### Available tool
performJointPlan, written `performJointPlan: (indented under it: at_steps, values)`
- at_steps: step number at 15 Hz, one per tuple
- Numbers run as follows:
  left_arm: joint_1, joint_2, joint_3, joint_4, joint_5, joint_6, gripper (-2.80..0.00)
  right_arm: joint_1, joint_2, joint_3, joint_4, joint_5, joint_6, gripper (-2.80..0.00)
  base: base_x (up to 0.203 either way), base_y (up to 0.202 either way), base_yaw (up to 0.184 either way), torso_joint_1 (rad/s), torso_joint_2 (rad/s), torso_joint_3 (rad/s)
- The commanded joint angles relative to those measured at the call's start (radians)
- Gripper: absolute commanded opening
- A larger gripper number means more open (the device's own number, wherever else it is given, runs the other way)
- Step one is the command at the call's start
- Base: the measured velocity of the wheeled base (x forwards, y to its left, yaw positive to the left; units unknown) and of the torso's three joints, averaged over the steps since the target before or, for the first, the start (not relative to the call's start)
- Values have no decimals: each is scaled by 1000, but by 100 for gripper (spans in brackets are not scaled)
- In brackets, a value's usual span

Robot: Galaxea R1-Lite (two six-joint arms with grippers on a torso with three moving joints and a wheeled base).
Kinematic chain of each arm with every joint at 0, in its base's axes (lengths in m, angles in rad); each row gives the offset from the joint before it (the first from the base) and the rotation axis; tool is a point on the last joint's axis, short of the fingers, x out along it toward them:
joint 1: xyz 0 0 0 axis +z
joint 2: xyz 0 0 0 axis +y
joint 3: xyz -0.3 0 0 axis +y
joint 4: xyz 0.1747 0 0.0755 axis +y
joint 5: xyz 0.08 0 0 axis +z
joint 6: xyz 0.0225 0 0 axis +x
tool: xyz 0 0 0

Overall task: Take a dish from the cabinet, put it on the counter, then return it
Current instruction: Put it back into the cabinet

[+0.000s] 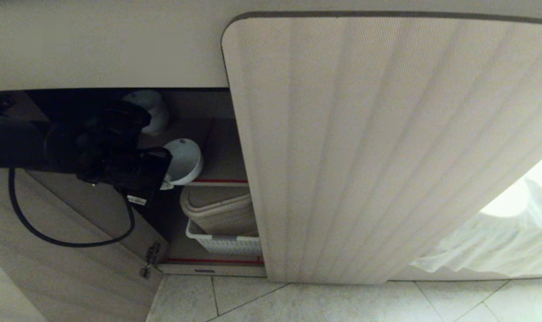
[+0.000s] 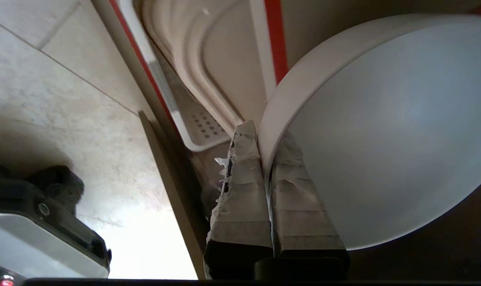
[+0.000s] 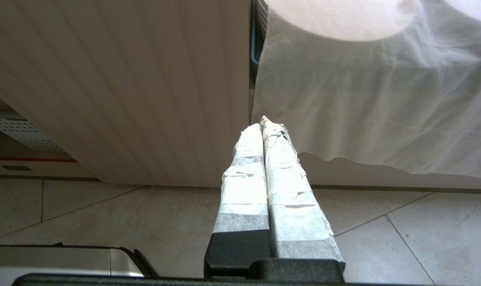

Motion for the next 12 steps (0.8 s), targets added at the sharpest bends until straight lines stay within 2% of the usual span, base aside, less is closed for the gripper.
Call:
performJointPlan:
  at_steps: [1,3,5,8,12]
  values:
    - [0,14,-17,1,-24,-6,-280,1,0,0,0,0,0,-280,0,0,0,0,0,0]
    - [0,26,-26,3,-33,-4,-280,0,0,0,0,-1,0,-280,0,0,0,0,0,0]
    - [1,32,-35,6,-76,-4,-280,1,0,0,0,0,0,-280,0,0,0,0,0,0]
    - [3,51,-66,50,-105,-4,-280,1,0,0,0,0,0,-280,0,0,0,0,0,0]
    - [6,69,-70,52,-147,-3,-280,0,0,0,0,0,0,-280,0,0,0,0,0,0]
